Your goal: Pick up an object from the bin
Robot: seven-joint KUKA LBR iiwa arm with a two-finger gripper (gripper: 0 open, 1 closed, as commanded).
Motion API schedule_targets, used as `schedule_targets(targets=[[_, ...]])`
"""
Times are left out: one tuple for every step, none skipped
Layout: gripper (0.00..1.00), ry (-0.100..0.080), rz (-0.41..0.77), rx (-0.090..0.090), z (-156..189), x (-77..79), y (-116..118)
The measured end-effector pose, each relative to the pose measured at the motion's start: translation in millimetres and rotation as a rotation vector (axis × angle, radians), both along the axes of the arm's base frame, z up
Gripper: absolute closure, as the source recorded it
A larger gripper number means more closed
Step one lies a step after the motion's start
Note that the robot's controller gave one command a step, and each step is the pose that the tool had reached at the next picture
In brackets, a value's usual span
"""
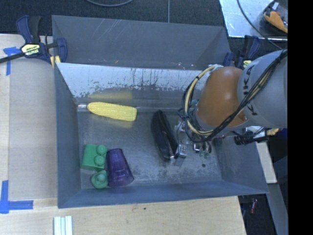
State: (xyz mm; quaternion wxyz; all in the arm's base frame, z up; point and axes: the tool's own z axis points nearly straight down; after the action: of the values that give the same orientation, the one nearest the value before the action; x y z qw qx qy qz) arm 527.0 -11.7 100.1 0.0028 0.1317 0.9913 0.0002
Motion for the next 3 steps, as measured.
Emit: schedule_targets(targets=[[0.00, -0.010, 0.105, -0.007, -29.0, 34.4, 18.1], [1.00, 0.012, -0.210, 0.004, -26.5, 25.6, 11.4], [1.00, 0.012, -0.210, 0.004, -26.5, 25.6, 11.5]])
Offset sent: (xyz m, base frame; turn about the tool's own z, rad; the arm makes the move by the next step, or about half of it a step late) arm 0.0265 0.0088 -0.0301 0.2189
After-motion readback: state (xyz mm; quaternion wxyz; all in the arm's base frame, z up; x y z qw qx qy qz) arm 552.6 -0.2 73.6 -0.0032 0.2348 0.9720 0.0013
